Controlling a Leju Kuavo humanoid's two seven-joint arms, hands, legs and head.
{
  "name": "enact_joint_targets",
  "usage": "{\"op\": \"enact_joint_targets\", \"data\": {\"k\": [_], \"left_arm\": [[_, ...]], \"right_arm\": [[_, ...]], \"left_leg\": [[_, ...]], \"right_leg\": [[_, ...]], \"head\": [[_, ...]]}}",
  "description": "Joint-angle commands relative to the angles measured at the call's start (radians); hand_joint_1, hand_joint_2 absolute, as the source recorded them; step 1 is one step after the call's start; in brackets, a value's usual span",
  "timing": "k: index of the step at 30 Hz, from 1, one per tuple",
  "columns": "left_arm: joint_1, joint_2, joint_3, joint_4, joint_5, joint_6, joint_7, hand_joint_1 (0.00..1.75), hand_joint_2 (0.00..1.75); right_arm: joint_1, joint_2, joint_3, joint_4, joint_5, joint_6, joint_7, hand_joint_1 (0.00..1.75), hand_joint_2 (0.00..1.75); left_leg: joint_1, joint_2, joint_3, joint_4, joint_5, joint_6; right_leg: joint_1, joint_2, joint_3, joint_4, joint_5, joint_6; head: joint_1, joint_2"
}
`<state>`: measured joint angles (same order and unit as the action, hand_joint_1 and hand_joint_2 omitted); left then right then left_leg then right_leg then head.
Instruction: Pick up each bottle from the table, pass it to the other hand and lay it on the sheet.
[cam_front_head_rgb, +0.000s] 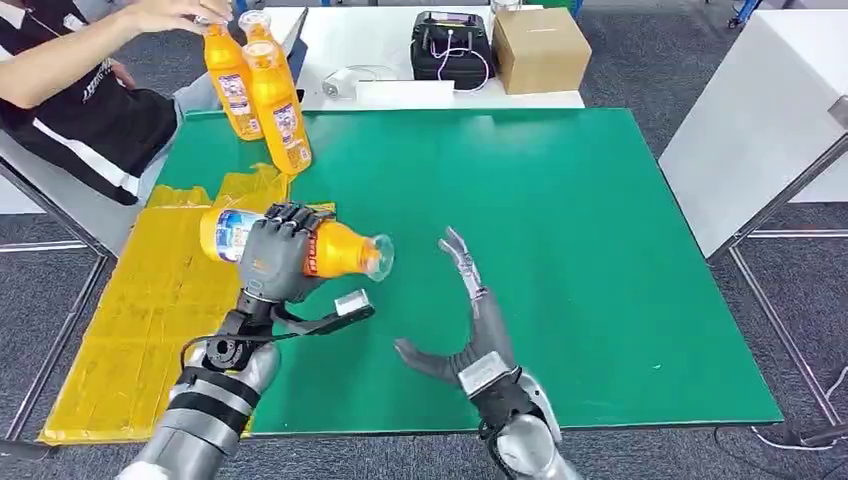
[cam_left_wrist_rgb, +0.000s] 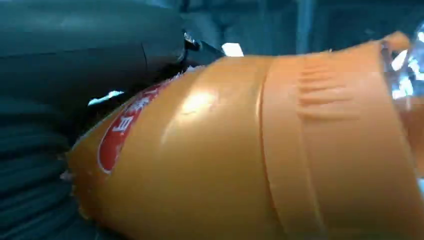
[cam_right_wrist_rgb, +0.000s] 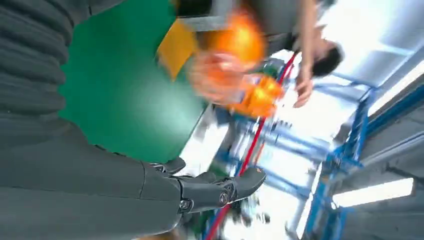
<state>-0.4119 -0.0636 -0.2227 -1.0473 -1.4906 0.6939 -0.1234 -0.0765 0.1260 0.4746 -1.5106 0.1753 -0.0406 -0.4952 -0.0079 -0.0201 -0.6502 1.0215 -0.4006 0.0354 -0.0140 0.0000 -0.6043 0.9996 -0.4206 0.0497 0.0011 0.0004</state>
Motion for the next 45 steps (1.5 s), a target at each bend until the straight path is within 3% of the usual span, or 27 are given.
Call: {"op": "enact_joint_targets", "data": {"k": [1,7,8,9,15,17,22,26,27,32,39,40,41,45], "left_arm": [[-0.099,0.167,-0.154,0.201,-0.080,0.004,0.113,1.75,1.75],[-0.099,0.167,-0.154,0.201,-0.080,0.004,0.113,1.75,1.75],[-0.112,0.183,-0.208,0.214,-0.080,0.004,0.141,1.75,1.75],[-0.146,0.221,-0.340,0.272,-0.080,0.004,0.212,1.75,1.75],[-0.138,0.252,-0.493,0.349,-0.080,0.004,0.281,1.75,1.75],[-0.124,0.235,-0.472,0.354,-0.080,0.004,0.285,1.75,1.75],[-0.095,0.164,-0.287,0.392,-0.078,0.004,0.224,1.75,1.75],[-0.119,0.098,-0.130,0.541,-0.080,0.004,0.152,1.75,1.75],[-0.131,0.097,-0.155,0.570,-0.058,0.004,0.164,1.75,1.75],[-0.151,0.057,-0.055,0.636,-0.031,0.004,0.150,1.75,1.75],[-0.157,0.053,-0.036,0.645,-0.020,0.004,0.146,1.75,1.75],[-0.160,0.049,-0.018,0.650,-0.016,0.004,0.143,0.51,1.75],[-0.165,0.042,0.003,0.662,-0.005,0.004,0.139,0.00,1.75],[-0.190,0.034,0.046,0.725,0.013,-0.005,0.138,0.00,1.75]], "right_arm": [[-0.068,-0.107,-0.039,0.015,-0.075,0.080,0.007,0.00,1.75],[-0.068,-0.107,-0.039,0.015,-0.075,0.080,0.007,0.00,1.75],[-0.066,-0.104,-0.031,0.017,-0.073,0.079,0.008,0.00,1.75],[-0.077,-0.123,-0.018,0.020,-0.057,0.075,0.014,0.00,1.75],[-0.085,-0.153,-0.008,-0.026,-0.042,0.064,-0.012,0.00,1.75],[-0.087,-0.154,0.007,-0.025,-0.026,0.057,-0.006,0.00,1.75],[-0.092,-0.154,0.037,-0.013,-0.003,0.036,-0.007,0.00,1.75],[-0.095,-0.141,0.048,0.000,0.010,0.025,-0.006,0.00,1.75],[-0.094,-0.139,0.048,0.002,0.011,0.025,-0.004,0.00,1.75],[-0.099,-0.119,0.062,0.025,0.024,0.022,0.009,0.00,1.75],[-0.100,-0.118,0.061,0.026,0.025,0.022,0.010,0.00,1.75],[-0.100,-0.114,0.059,0.032,0.031,0.020,0.017,0.00,1.75],[-0.101,-0.109,0.059,0.043,0.036,0.019,0.023,0.00,1.75],[-0.102,-0.098,0.057,0.062,0.044,0.016,0.026,0.00,1.75]], "left_leg": [[0.002,0.002,0.004,-0.001,-0.001,-0.002],[0.004,0.001,0.007,0.000,-0.003,-0.003],[0.002,0.001,0.003,0.000,-0.001,-0.002],[0.002,0.002,0.004,0.001,-0.001,-0.002],[0.001,0.001,0.003,0.000,0.000,-0.002],[0.003,0.003,0.007,0.000,-0.002,-0.003],[0.002,0.002,0.006,0.000,-0.002,-0.003],[0.001,0.001,0.003,0.000,-0.001,-0.002],[0.002,0.001,0.005,-0.001,-0.001,-0.002],[0.002,0.001,0.003,0.000,-0.001,-0.002],[0.002,0.001,0.004,0.000,-0.001,-0.002],[0.003,0.002,0.006,0.000,-0.002,-0.003],[0.002,0.001,0.005,0.000,-0.001,-0.003],[0.003,0.002,0.006,0.000,-0.001,-0.003]], "right_leg": [[0.002,0.000,0.004,-0.002,0.000,-0.001],[0.004,0.000,0.009,-0.002,-0.002,-0.002],[0.001,0.001,0.003,-0.001,-0.001,-0.001],[0.002,0.001,0.005,-0.001,-0.001,-0.001],[0.001,0.000,0.004,-0.001,-0.001,-0.001],[0.003,0.002,0.008,-0.002,-0.001,-0.002],[0.002,0.001,0.007,-0.002,-0.002,-0.002],[0.001,0.000,0.004,-0.001,-0.001,-0.001],[0.002,0.001,0.006,-0.002,-0.001,-0.001],[0.002,0.000,0.004,-0.001,-0.001,-0.001],[0.002,0.001,0.005,-0.001,-0.001,-0.001],[0.003,0.001,0.008,-0.002,-0.001,-0.002],[0.002,0.001,0.006,-0.002,-0.001,-0.002],[0.003,0.001,0.007,-0.002,-0.001,-0.002]], "head": [[0.000,0.000],[0.000,0.000],[0.000,0.000],[0.000,0.000],[0.000,0.000],[0.000,0.000],[0.000,0.000],[0.000,0.000],[0.000,0.000],[0.000,0.000],[0.000,0.000],[0.000,0.000],[0.000,0.000],[0.000,0.000]]}}
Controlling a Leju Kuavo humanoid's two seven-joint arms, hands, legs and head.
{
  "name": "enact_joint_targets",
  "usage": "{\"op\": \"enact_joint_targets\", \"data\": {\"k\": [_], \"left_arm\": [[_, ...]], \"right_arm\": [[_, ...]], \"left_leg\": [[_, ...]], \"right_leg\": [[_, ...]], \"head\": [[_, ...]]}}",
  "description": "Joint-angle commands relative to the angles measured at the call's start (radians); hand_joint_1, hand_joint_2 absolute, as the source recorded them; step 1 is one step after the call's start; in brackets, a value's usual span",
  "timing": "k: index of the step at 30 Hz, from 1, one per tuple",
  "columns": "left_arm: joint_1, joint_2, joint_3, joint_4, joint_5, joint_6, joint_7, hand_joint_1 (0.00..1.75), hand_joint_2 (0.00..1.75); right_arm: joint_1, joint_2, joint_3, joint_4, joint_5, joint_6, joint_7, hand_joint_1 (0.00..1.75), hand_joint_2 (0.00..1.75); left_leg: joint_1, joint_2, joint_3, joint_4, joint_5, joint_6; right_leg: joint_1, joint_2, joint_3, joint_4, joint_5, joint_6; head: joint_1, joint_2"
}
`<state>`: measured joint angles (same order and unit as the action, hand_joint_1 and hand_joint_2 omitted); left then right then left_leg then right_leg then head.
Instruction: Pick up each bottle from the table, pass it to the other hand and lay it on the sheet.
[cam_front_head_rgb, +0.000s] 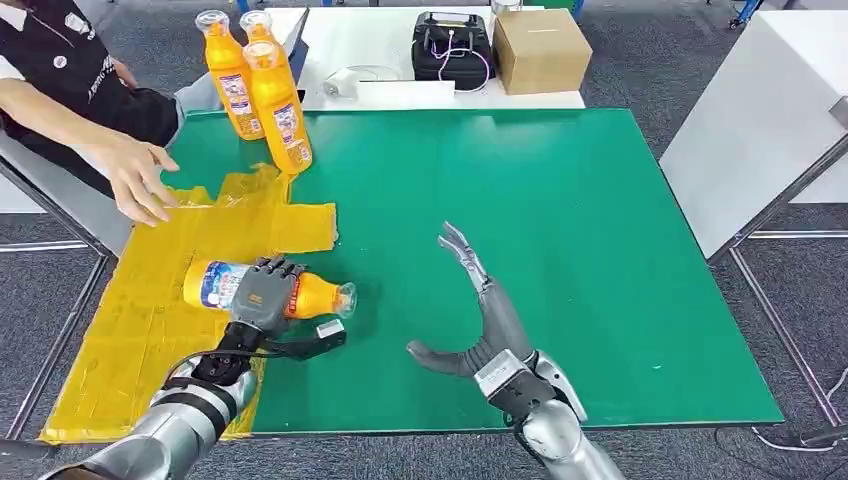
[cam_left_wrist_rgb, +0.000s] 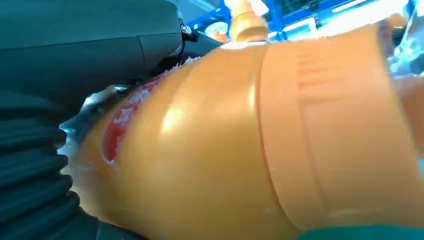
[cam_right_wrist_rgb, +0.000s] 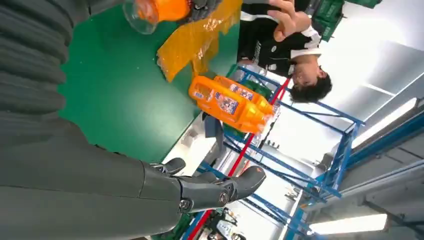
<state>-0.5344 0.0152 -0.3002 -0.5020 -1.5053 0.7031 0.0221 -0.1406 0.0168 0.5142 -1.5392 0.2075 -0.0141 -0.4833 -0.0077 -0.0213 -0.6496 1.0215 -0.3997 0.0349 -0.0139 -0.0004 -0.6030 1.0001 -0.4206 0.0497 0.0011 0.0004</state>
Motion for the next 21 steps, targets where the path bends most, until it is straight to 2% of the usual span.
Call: {"op": "enact_joint_targets", "data": {"k": [1,5,7,8,11,12,19,21], "left_arm": [[-0.067,-0.045,0.123,0.179,0.028,-0.015,-0.007,0.00,1.75],[-0.068,-0.046,0.128,0.184,0.032,-0.023,-0.011,0.00,1.75],[-0.073,-0.045,0.133,0.196,0.032,-0.060,-0.010,0.00,1.75],[-0.071,-0.042,0.131,0.198,0.027,-0.072,0.001,0.00,1.75],[-0.060,-0.041,0.158,0.195,0.055,-0.080,-0.016,0.00,1.75],[-0.059,-0.043,0.174,0.193,0.072,-0.084,-0.032,0.00,1.75],[-0.051,-0.033,0.190,0.184,0.080,-0.084,-0.030,0.00,1.75],[-0.043,-0.038,0.218,0.175,0.116,-0.069,-0.073,0.00,1.75]], "right_arm": [[-0.038,0.012,0.018,0.091,0.012,-0.010,0.014,0.00,1.75],[-0.037,0.012,0.016,0.090,0.012,-0.010,0.014,0.00,1.75],[-0.037,0.014,0.013,0.088,0.015,-0.011,0.015,0.00,1.75],[-0.037,0.017,0.013,0.092,0.016,-0.010,0.017,0.00,1.75],[-0.034,0.025,0.010,0.108,0.023,-0.010,0.022,0.00,1.75],[-0.032,0.026,0.009,0.110,0.026,-0.010,0.023,0.00,1.75],[-0.033,0.031,-0.003,0.123,0.036,-0.012,0.026,0.00,1.75],[-0.032,0.033,-0.007,0.126,0.039,-0.012,0.026,0.00,1.75]], "left_leg": [[0.001,0.003,0.004,0.000,-0.001,-0.002],[0.001,0.002,0.003,0.000,-0.001,-0.001],[0.003,0.005,0.008,-0.001,-0.003,-0.003],[0.001,0.002,0.004,0.000,-0.001,-0.001],[0.001,0.003,0.005,-0.001,-0.001,-0.002],[0.004,0.006,0.010,-0.001,-0.003,-0.003],[0.002,0.003,0.008,-0.001,-0.001,-0.002],[0.002,0.005,0.010,-0.001,-0.002,-0.002]], "right_leg": [[0.002,0.001,0.004,-0.002,-0.001,-0.001],[0.001,0.001,0.003,-0.001,0.000,-0.001],[0.003,0.003,0.008,-0.004,-0.001,-0.002],[0.001,0.001,0.004,-0.001,0.000,-0.001],[0.001,0.002,0.005,-0.002,0.000,-0.001],[0.004,0.003,0.011,-0.005,-0.001,-0.003],[0.002,0.002,0.008,-0.002,0.000,-0.001],[0.003,0.003,0.010,-0.003,0.000,-0.002]], "head": [[0.000,0.000],[0.000,0.000],[0.000,0.000],[0.000,0.000],[0.000,0.000],[0.000,0.000],[0.000,0.000],[0.000,0.000]]}}
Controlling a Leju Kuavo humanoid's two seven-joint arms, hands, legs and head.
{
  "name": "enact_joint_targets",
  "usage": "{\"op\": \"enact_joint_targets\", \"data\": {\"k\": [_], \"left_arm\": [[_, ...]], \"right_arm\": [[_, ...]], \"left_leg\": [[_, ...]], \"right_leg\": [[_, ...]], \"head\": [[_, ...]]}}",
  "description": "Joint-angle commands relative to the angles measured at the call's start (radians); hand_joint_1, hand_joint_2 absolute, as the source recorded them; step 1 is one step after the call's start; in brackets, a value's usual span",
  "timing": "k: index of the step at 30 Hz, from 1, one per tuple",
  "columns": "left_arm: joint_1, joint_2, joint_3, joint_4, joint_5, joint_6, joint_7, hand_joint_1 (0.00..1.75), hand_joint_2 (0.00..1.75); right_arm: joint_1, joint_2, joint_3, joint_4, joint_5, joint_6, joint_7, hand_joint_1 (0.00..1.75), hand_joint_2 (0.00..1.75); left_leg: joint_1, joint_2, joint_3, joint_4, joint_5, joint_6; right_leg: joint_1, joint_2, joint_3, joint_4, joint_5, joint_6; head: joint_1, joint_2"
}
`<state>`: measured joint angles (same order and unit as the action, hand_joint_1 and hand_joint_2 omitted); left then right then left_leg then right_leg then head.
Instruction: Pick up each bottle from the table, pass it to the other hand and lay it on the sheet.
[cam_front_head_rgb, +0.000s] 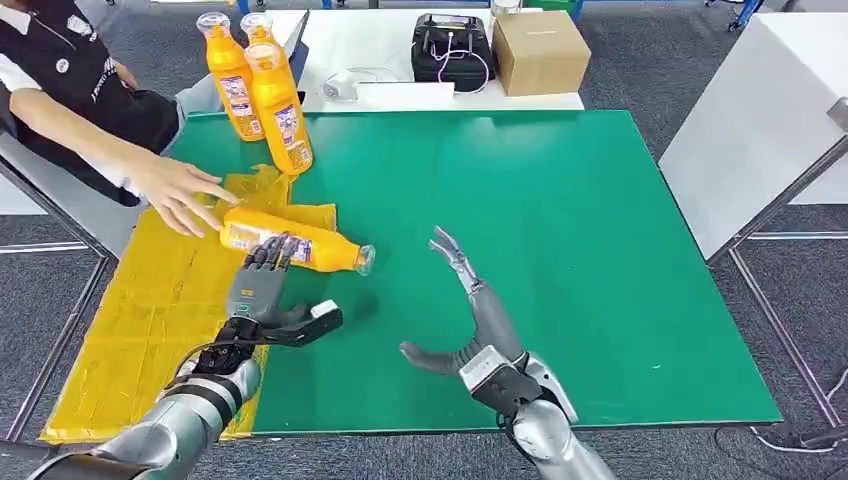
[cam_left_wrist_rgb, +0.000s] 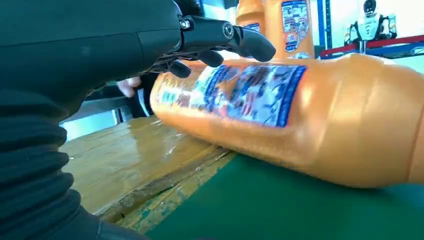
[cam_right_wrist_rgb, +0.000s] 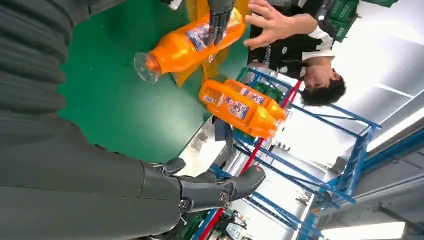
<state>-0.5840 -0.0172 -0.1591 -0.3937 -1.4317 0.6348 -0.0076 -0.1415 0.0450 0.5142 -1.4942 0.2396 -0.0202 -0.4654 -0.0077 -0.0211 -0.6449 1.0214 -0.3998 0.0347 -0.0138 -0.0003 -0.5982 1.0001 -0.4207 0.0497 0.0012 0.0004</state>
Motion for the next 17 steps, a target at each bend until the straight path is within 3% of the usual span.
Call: {"op": "enact_joint_targets", "data": {"k": [1,2,4,5,6,9,13,17], "left_arm": [[0.010,-0.012,0.097,0.056,0.076,0.016,-0.093,0.00,1.75],[0.016,-0.021,0.120,0.034,0.118,0.053,-0.150,0.00,1.75],[0.048,-0.071,0.225,-0.110,0.373,0.054,-0.419,0.00,1.75],[0.071,-0.095,0.251,-0.216,0.525,0.000,-0.531,0.00,1.75],[0.140,-0.116,0.242,-0.452,0.731,-0.147,-0.600,0.00,1.75],[0.284,-0.084,0.178,-0.937,1.019,-0.402,-0.484,0.00,1.75],[0.345,-0.018,0.186,-1.128,1.278,-0.610,-0.450,0.00,1.75],[0.373,-0.006,0.198,-1.151,1.307,-0.644,-0.444,0.00,1.75]], "right_arm": [[-0.026,0.005,-0.011,0.078,0.011,-0.007,0.009,0.00,1.75],[-0.017,0.006,-0.017,0.072,0.017,-0.009,0.009,0.00,1.75],[0.019,0.004,-0.037,0.047,0.036,-0.023,0.008,0.00,1.75],[0.035,0.004,-0.048,0.033,0.042,-0.029,0.007,0.00,1.75],[0.060,0.003,-0.066,0.008,0.054,-0.038,0.002,0.00,1.75],[0.110,-0.017,-0.110,-0.074,0.069,-0.053,0.001,0.00,1.75],[0.169,-0.054,-0.214,-0.177,0.071,-0.071,0.000,0.00,1.75],[0.200,-0.064,-0.263,-0.211,0.068,-0.052,-0.011,0.00,1.75]], "left_leg": [[0.003,0.006,0.006,-0.001,-0.002,-0.003],[0.001,0.004,0.004,-0.001,-0.001,-0.001],[0.002,0.003,0.004,-0.001,-0.002,-0.002],[0.001,0.000,0.003,-0.001,-0.001,-0.001],[0.002,0.000,0.004,-0.001,-0.002,-0.002],[0.003,-0.004,0.000,0.002,-0.002,-0.001],[0.002,0.004,-0.003,0.002,-0.003,-0.001],[0.001,0.001,-0.002,0.001,-0.003,-0.001]], "right_leg": [[0.003,0.004,0.007,-0.004,0.000,-0.002],[0.001,0.003,0.004,-0.002,0.000,-0.001],[0.002,0.001,0.004,-0.002,0.000,-0.001],[0.001,-0.001,0.004,-0.002,-0.001,-0.001],[0.002,-0.002,0.005,-0.003,-0.001,-0.001],[0.003,-0.006,0.002,-0.001,-0.003,-0.001],[0.002,0.003,-0.002,-0.001,0.000,-0.001],[0.001,0.001,-0.002,-0.002,-0.001,-0.001]], "head": [[0.000,0.000],[0.000,0.000],[0.000,0.000],[0.000,0.000],[0.000,0.000],[0.000,0.000],[0.000,0.000],[0.000,0.000]]}}
